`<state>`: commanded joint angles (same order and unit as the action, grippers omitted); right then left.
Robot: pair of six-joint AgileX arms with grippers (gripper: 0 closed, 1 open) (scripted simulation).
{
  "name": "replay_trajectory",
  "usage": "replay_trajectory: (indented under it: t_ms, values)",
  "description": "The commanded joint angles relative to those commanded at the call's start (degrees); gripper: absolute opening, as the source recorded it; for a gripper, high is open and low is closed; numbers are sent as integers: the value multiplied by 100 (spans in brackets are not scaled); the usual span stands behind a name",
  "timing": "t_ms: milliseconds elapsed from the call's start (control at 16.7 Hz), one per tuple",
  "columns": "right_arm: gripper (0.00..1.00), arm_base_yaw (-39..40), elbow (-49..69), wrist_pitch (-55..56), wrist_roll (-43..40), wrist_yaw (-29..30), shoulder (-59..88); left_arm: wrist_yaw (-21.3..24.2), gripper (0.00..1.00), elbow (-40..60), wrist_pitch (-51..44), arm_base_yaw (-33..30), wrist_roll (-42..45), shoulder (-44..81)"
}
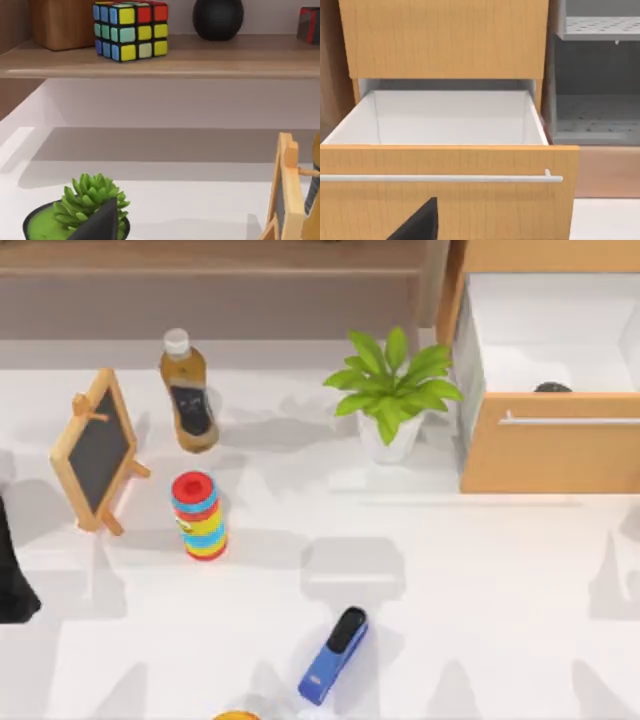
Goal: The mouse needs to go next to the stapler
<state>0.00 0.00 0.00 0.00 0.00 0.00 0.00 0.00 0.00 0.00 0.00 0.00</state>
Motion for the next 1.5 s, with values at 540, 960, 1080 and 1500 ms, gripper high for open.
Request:
replay_trajectory:
  t_ms: [540,960,1080,1500]
  values:
    - [100,111,1484,-850,44,-13,1601,0,100,0,0,0,0,0]
    - [100,274,5026,-2712,169,41,5605,0,100,0,0,0,0,0]
    - [100,336,6052,-3314,207,59,6798,0,100,0,0,0,0,0]
    - [100,599,9450,-5313,310,82,10787,0,100,0,0,0,0,0]
